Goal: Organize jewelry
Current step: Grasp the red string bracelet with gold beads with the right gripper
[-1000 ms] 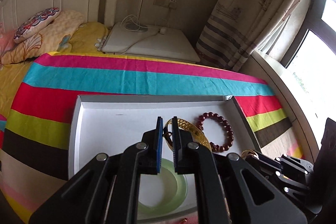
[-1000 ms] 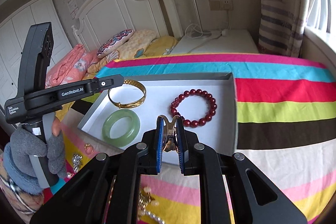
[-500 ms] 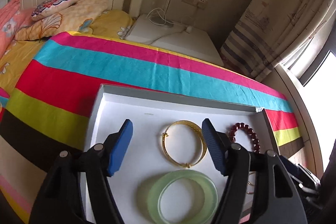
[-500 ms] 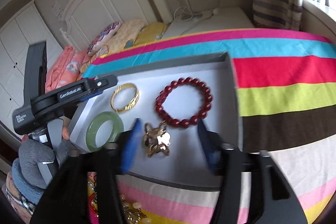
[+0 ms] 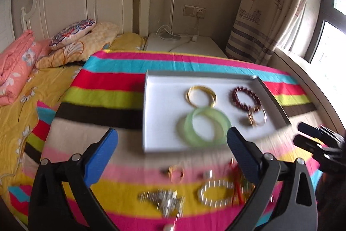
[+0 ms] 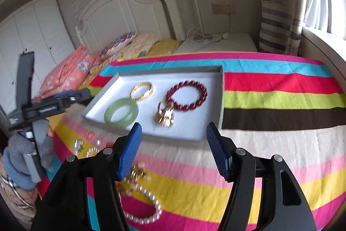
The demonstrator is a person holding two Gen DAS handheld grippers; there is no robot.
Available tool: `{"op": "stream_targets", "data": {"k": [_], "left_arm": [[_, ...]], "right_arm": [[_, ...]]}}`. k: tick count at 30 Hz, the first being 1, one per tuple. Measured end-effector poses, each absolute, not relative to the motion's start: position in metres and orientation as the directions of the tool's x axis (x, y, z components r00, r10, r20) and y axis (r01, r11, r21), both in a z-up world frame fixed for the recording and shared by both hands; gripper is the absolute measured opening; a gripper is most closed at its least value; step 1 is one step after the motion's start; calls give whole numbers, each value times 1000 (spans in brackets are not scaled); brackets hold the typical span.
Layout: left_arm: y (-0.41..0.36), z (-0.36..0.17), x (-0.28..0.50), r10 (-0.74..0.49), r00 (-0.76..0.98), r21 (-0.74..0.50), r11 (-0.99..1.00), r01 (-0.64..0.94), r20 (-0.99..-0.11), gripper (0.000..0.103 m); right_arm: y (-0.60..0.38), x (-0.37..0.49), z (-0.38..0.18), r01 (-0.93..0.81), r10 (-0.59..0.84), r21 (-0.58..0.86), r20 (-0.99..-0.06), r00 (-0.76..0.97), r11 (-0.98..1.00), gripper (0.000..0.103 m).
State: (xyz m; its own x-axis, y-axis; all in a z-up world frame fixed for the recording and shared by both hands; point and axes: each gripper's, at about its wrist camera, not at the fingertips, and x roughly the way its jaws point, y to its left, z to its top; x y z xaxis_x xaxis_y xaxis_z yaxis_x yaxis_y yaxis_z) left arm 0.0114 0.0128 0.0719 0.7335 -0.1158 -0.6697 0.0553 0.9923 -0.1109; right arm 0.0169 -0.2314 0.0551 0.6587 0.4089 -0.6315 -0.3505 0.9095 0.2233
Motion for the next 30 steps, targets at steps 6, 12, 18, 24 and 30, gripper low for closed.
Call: {"op": "stream_targets", "data": {"k": [6,12,18,24,30], "left_arm": [[57,43,-44,-142,705,-201,980,0,-694,100],[88,23,-58,-161,711,-288,956,-61,-684,100],[87,21,-53,-181,706,-301,953,-47,-685,100],[95,19,-54,-209,710,-350,935,-55,-672,100],[93,20,-57,-226,719,-359,932,-36,-657,100]], "right_arm": [[-199,1,35,-461,423,146,-695,581,875,61],[-173,-13,36,-490,413,96,-690,595,866,49],[-142,-24,40,-531,410,46,-692,594,846,30],[-115,-25,27,-548,341,-48,-737,583,835,23],[-101,-23,21,-557,289,-123,-752,593,822,20]]}}
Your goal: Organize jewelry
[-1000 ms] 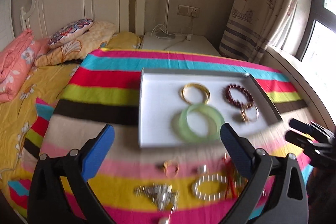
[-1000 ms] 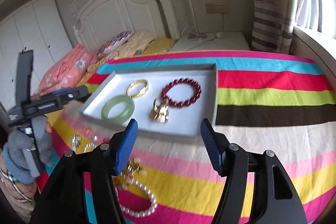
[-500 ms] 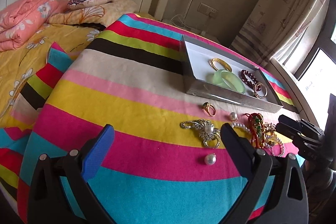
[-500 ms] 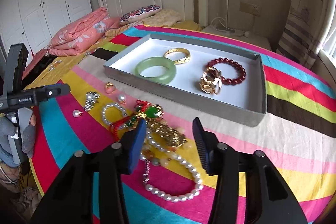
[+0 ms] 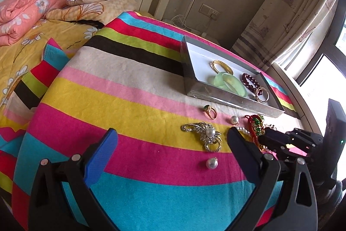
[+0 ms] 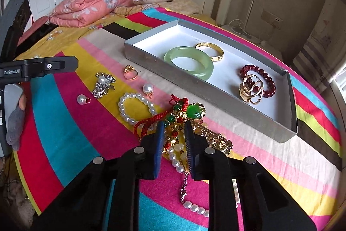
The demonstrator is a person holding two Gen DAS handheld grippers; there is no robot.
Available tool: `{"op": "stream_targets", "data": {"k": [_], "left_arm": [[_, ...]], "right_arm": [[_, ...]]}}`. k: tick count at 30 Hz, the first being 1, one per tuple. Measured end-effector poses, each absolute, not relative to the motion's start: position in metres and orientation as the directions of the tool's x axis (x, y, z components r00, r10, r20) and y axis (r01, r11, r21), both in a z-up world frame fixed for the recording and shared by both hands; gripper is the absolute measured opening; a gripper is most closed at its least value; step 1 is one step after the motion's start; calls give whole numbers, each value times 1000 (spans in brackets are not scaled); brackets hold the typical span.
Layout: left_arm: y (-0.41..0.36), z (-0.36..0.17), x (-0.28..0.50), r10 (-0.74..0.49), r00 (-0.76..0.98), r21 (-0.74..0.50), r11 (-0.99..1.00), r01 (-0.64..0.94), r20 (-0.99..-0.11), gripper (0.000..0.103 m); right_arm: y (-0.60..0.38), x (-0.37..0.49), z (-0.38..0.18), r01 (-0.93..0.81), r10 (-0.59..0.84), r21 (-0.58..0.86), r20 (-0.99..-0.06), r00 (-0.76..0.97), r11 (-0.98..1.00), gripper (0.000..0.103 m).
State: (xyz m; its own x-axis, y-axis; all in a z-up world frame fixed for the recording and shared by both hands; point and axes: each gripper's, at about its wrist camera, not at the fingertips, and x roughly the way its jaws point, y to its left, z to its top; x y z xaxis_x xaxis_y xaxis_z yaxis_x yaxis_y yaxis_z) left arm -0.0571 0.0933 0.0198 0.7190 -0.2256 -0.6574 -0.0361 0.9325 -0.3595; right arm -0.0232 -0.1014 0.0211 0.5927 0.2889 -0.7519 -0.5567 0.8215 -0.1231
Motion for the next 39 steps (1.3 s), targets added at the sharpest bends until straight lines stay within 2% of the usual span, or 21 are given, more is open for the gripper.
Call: {"op": "stream_targets", "data": {"k": [4,5,15,24,29,34,36,39], "left_arm": [[94,20,-58,-233,723,-370,928,-34,-651,100],[94,20,-59,-234,723,-372,928,-34,-650,100],[95,21,-58,-237,721,-375,927,-34,-651,100],[86,24,-61,-254,727,-348,937,22,-638,100],[36,37,-73,-259,717,-149,965,215,-647,100],[-18,40,-69,-263,682,-9,936,352,-682,88],[-33,38,-65,-253,668,23,927,375,-700,83],[-52,39,-67,-281,650,28,906,422,-707,83]], "right_arm": [[-97,-27,19,-559,285,-138,-747,601,818,13],[-97,-31,22,-562,301,-127,-737,605,817,9],[-125,-73,74,-561,390,-90,-628,673,823,9],[-172,-92,50,-539,399,11,-685,610,842,9],[-187,-95,34,-524,384,34,-722,576,851,9],[-194,-96,27,-536,395,57,-740,544,843,9],[-196,-101,24,-550,386,39,-753,532,835,9],[-207,-107,23,-545,351,5,-770,532,838,9]]}}
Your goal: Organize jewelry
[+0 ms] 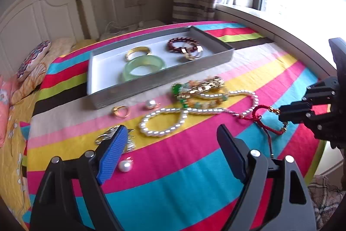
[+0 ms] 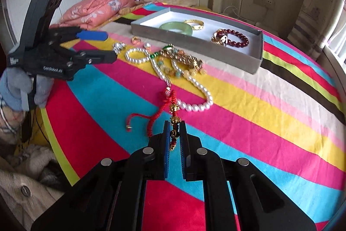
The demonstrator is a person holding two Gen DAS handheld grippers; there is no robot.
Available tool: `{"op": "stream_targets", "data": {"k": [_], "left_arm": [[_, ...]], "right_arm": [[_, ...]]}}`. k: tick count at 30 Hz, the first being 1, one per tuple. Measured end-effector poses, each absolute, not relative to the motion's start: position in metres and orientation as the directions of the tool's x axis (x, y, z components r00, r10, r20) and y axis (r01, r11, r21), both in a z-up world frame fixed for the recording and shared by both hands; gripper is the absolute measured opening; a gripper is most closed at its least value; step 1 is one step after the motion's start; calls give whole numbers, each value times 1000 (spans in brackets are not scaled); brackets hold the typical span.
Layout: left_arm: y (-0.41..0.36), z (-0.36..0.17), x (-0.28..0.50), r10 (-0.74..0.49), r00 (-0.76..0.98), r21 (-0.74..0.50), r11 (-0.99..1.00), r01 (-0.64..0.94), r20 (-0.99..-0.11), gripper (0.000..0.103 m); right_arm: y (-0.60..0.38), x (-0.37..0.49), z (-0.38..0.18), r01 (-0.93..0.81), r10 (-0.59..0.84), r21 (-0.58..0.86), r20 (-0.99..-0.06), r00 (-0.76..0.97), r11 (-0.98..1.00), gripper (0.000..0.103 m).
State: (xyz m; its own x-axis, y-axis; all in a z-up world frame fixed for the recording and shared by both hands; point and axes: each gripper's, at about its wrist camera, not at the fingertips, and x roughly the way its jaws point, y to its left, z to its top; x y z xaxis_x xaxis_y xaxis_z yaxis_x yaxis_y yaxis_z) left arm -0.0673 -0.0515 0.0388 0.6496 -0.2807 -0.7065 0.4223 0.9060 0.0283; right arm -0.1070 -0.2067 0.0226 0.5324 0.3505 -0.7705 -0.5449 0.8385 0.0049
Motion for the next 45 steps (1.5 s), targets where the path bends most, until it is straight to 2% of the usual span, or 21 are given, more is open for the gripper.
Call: {"op": "stream_targets", "data": {"k": [5,18,19,21,23,25,26,27,28,32,35,38,43,45], "left_arm": [[-88,36,-72,-316,615,61,856,513,-722,83],[-168,11,-57,-358,485,162,648,745,-798,46],[-168,11,-54,-384,454,127,636,762,-804,42],[-165,11,-50,-442,385,44,608,793,-810,17],[-165,10,-52,-441,400,56,614,787,-803,7],[-158,10,-54,-457,407,33,633,774,-791,7],[-153,11,-55,-461,419,25,648,761,-782,7],[-146,13,-55,-477,426,0,667,745,-769,7],[-140,16,-55,-495,430,-29,680,733,-755,7],[-102,45,-57,-603,464,-184,716,674,-649,7],[-75,73,-56,-652,498,-265,721,640,-572,7],[-57,101,-57,-651,545,-274,738,616,-529,7],[-42,130,-63,-634,601,-256,761,596,-486,7],[-37,135,-67,-637,612,-262,762,593,-468,7]], "right_arm": [[-240,-103,19,-483,310,13,-782,541,875,9],[-256,-102,11,-475,377,105,-763,525,873,13],[-257,-102,12,-474,379,108,-762,525,874,13],[-260,-103,13,-474,392,123,-753,528,872,14],[-263,-104,15,-473,408,140,-743,531,870,15],[-268,-104,18,-463,415,154,-732,540,873,30],[-270,-105,19,-455,419,163,-726,545,875,50],[-271,-105,20,-454,424,170,-722,547,875,65],[-271,-107,21,-460,431,173,-719,546,871,67],[-259,-110,20,-480,413,137,-736,537,867,65],[-253,-106,17,-467,400,136,-747,531,874,49],[-243,-107,16,-490,412,133,-748,520,861,48],[-225,-117,29,-516,383,39,-718,581,856,48],[-219,-122,33,-544,387,11,-714,583,839,41]]}}
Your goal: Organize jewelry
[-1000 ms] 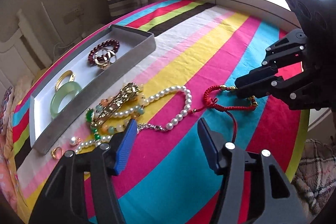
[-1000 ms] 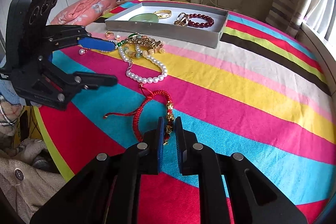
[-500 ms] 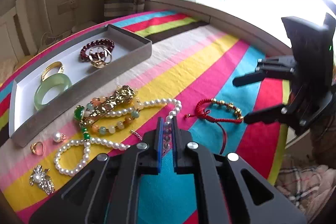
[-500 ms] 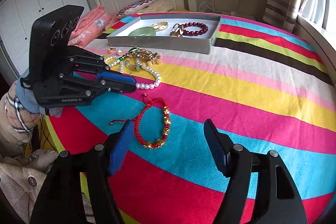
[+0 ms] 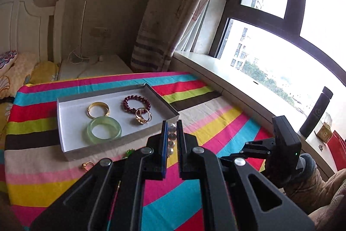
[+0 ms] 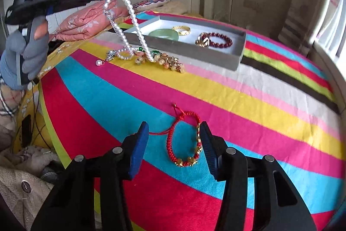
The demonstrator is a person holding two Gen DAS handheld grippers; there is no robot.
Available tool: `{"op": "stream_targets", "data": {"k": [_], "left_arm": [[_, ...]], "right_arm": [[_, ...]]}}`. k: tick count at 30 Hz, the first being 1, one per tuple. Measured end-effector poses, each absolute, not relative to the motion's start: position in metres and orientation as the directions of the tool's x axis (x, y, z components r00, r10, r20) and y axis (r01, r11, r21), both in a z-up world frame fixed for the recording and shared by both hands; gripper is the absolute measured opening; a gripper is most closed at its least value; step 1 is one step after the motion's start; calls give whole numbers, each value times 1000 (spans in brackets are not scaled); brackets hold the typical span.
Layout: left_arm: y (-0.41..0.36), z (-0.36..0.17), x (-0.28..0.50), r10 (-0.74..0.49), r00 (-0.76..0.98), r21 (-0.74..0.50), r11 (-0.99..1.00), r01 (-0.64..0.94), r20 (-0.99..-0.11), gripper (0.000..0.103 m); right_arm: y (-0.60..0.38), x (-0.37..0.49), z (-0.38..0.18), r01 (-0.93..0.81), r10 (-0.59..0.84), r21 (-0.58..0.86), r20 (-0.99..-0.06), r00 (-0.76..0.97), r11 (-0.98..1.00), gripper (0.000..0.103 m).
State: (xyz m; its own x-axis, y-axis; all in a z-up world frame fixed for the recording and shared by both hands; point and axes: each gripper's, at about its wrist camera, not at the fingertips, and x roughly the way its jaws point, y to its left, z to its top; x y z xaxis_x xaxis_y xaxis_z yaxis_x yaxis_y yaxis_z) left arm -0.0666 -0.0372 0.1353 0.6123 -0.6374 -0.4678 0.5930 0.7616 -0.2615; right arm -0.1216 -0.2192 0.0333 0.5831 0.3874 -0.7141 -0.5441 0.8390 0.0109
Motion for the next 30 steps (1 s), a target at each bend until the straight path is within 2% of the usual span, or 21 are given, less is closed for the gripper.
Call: {"op": "stream_targets", "data": {"k": [2,4,6,8,16,23,30], "left_arm": [[-35,142,-67,-642,620,-270,760,591,-450,7],[-33,148,-68,-641,629,-268,762,590,-439,7],[-33,156,-68,-639,637,-263,764,589,-430,7],[-31,164,-71,-634,647,-248,768,590,-424,7],[-19,198,-88,-654,672,-241,755,610,-347,7],[-12,218,-102,-650,690,-209,758,617,-319,7],[-9,220,-100,-634,704,-201,771,604,-320,7]], "right_arm": [[-215,-122,31,-563,388,2,-727,566,826,38],[-209,-119,22,-569,367,-10,-755,544,823,30],[-207,-115,11,-559,335,-26,-777,533,829,15],[-209,-116,11,-553,342,-26,-761,551,833,6],[-220,-126,47,-531,398,-15,-644,653,847,6],[-234,-125,69,-481,421,38,-546,724,876,6],[-237,-125,77,-460,423,61,-514,746,886,6]]}}
